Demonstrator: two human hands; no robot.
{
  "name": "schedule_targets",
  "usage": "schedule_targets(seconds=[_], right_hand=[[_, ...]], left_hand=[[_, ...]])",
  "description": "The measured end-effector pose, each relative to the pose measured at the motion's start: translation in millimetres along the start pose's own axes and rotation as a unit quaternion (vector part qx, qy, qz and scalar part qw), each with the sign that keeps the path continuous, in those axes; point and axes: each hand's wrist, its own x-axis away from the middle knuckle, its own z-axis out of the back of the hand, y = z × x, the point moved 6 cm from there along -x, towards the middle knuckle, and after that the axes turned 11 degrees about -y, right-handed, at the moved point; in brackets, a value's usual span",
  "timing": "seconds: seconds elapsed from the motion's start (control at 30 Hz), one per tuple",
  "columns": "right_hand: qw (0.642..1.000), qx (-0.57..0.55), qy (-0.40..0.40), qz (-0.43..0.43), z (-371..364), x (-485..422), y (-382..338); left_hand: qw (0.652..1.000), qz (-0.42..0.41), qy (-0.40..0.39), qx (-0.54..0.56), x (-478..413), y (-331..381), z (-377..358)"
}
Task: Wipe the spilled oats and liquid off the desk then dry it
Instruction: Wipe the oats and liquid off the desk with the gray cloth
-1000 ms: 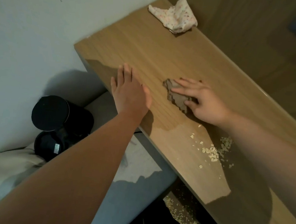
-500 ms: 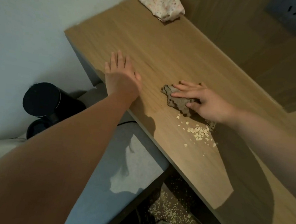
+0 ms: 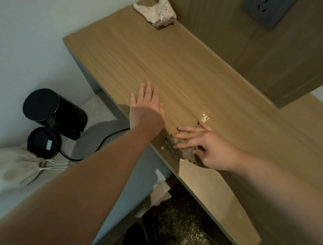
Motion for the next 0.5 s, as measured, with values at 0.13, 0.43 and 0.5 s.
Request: schedule_targets(seconds=[0.13, 0.43, 0.5], right_hand=[[1.000, 0.011, 0.013, -0.005, -16, 40, 7], [0.943, -0.248, 0.210, -0.079, 49, 64, 6], [0.930, -0.232, 0.266, -0.103, 94, 64, 18]], left_hand=[[1.000, 0.010, 0.014, 0.015, 13, 15, -4], [0.998, 0.011, 0.036, 0.049, 12, 18, -4], [0.997, 0.008, 0.046, 0.063, 14, 18, -3]])
